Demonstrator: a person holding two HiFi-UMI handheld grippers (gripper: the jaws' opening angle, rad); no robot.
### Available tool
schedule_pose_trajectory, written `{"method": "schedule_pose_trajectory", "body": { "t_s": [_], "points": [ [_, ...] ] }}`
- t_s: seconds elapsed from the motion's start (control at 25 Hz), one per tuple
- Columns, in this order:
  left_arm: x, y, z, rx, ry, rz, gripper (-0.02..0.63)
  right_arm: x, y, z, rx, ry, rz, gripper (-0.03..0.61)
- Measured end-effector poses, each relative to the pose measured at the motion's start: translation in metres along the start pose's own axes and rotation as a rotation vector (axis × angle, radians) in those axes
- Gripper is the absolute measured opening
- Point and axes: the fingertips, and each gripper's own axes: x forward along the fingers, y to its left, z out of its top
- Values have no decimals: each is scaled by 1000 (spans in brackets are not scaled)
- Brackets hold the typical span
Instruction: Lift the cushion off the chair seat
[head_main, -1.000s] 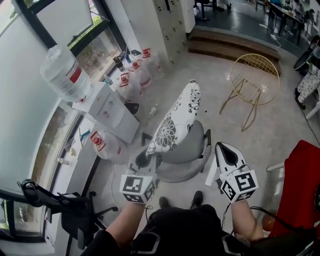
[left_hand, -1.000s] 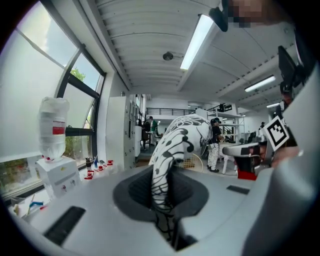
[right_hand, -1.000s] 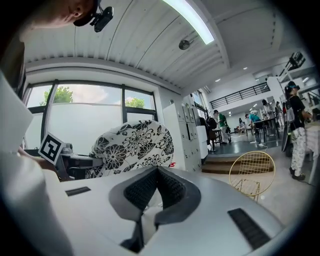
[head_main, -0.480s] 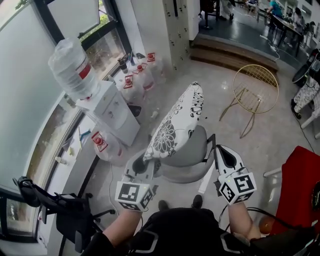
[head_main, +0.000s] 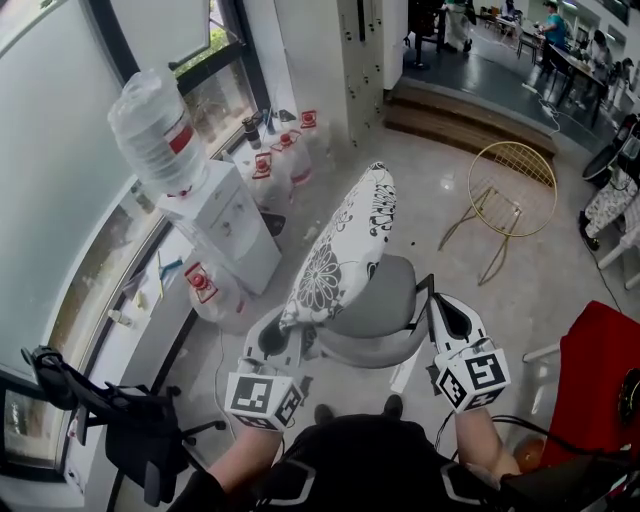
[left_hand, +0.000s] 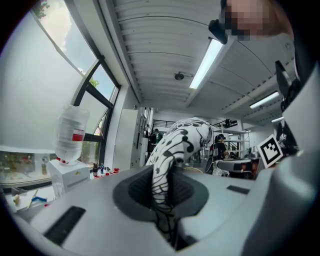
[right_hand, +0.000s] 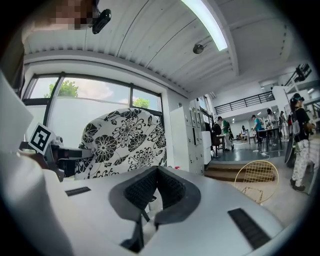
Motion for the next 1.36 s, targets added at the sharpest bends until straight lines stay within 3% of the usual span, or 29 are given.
{"method": "schedule_pose_trajectory", "body": {
  "t_s": [1.36],
  "points": [
    [3,1,-4,-17,-40,-7,34,4,-6,7,-9,-41,-18,6]
  ]
}}
